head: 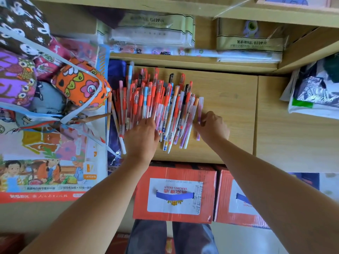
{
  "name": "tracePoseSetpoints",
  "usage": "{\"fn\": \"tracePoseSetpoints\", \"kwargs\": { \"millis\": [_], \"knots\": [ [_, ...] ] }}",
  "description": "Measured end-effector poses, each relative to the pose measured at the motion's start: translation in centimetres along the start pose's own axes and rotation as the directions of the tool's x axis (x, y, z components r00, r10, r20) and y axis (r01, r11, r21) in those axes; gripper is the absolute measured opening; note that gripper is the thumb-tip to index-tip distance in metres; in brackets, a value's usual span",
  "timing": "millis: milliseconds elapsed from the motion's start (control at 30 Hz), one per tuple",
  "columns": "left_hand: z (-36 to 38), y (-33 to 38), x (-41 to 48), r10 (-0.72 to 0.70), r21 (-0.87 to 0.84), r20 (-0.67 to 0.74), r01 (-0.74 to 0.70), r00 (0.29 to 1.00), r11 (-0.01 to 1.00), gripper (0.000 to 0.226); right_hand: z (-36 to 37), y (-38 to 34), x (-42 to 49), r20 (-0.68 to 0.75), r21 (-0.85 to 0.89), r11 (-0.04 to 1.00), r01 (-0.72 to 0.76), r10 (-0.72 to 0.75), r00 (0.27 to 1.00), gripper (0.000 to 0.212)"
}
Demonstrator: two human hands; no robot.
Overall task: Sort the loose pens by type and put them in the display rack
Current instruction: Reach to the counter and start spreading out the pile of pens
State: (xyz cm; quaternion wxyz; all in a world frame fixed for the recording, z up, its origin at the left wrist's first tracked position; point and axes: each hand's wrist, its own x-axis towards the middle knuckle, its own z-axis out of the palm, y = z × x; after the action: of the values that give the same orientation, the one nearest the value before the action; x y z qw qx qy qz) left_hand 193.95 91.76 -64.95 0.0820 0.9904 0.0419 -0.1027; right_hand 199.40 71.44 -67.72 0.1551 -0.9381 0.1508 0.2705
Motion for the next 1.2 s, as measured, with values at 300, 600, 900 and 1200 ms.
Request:
{"fn": "tracePoseSetpoints", "kwargs": {
  "millis": [300,600,900,1200],
  "knots": [
    [0.0,1.3,0.0,-0.065,0.070,0.156,0.055,0.986,0.996,0.027,-0.1,0.7,-0.6,-0.007,0.307,0.951,0.025,-0.024,1.000,0.016],
    [0.3,1.5,0.6,-0.135,0.064,0.200,0.124,0.970,0.990,0.027,1.0,-0.8,-0.6,0.054,0.272,0.960,0.071,-0.089,0.995,0.022],
    [0.0,2.1,0.0,-0.236,-0.188,0.134,0.258,0.963,0.948,0.029,0.7,-1.2,-0.7,0.045,0.093,0.993,0.068,-0.073,0.996,0.025],
    [0.4,2.5,-0.9,-0.193,-0.430,0.169,0.248,0.967,0.868,0.017,0.2,0.6,-0.7,0.071,0.363,0.932,0.006,-0.034,0.997,0.015]
  ]
}}
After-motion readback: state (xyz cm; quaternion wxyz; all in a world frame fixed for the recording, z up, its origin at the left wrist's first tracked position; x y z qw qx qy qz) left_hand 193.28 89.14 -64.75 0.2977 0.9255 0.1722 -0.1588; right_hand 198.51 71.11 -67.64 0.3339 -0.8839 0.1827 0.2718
